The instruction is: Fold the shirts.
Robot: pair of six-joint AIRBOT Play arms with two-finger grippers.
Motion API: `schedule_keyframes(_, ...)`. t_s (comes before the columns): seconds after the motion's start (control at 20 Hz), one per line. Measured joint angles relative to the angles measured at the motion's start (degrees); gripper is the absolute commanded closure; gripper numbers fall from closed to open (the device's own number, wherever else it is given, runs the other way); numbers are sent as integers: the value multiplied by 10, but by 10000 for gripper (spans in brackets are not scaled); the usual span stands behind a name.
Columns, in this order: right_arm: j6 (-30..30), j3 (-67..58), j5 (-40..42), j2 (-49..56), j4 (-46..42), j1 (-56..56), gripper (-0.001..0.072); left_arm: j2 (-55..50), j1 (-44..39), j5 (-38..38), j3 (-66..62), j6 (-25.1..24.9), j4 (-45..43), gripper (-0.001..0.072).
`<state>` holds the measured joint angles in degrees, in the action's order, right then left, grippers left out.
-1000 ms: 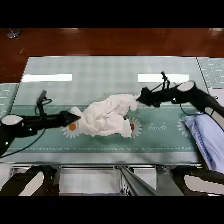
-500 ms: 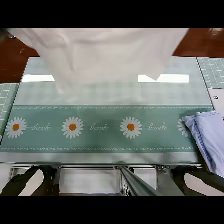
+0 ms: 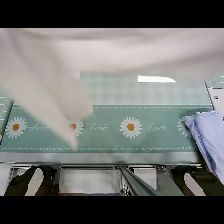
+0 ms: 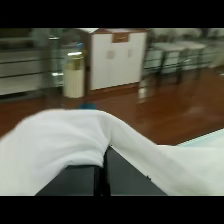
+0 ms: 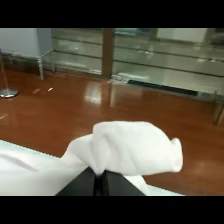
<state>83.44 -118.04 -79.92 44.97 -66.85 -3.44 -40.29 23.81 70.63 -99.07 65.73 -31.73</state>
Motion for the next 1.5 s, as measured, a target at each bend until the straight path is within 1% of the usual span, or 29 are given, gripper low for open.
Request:
schedule_keyframes(0.15, 19, 26, -36, -47, -26, 0, 688, 49, -29, 35, 6, 34, -95, 678)
schedule_keyframes(0.3, 39, 88, -56, -79, -39, 0, 687, 84, -78, 56, 55, 62, -176, 678)
schedule_keyframes(0.45, 54, 186, -58, -93, -42, 0, 688, 99, -121, 78, 155, 75, -204, 678)
schedule_keyframes(0.55, 60, 260, -28, -96, -37, 0, 688, 98, -139, 65, 244, 80, -214, 678)
schedule_keyframes(0.65, 62, 338, 23, -87, -32, 0, 688, 80, -151, 32, 341, 82, -216, 678)
schedule_keyframes(0.75, 62, 407, 80, -56, -16, 0, 688, 45, -167, -19, 426, 84, -212, 678)
schedule_keyframes(0.9, 44, 461, 149, 28, 16, 1, 688, -40, -200, -128, 496, 85, -198, 678)
schedule_keyframes(1.0, 33, 475, 209, 99, 39, 1, 688, -104, -225, -219, 508, 85, -192, 677)
schedule_keyframes(1.1, 25, 473, 261, 175, 79, 1, 688, -167, -248, -291, 501, 85, -188, 678)
schedule_keyframes(1.2, 15, 457, 309, 249, 143, 1, 688, -225, -263, -333, 480, 90, -184, 677)
schedule_keyframes(1.35, 5, 409, 365, 351, 231, 0, 687, -286, -270, -368, 448, 131, -182, 674)
schedule_keyframes(1.4, 5, 389, 376, 382, 255, -2, 656, -297, -271, -371, 439, 143, -182, 545)
schedule_keyframes(1.45, 5, 371, 383, 411, 277, -4, 323, -305, -271, -376, 431, 152, -182, 180)
schedule_keyframes(1.5, 5, 356, 389, 433, 297, -8, 85, -311, -271, -377, 424, 159, -181, 8)
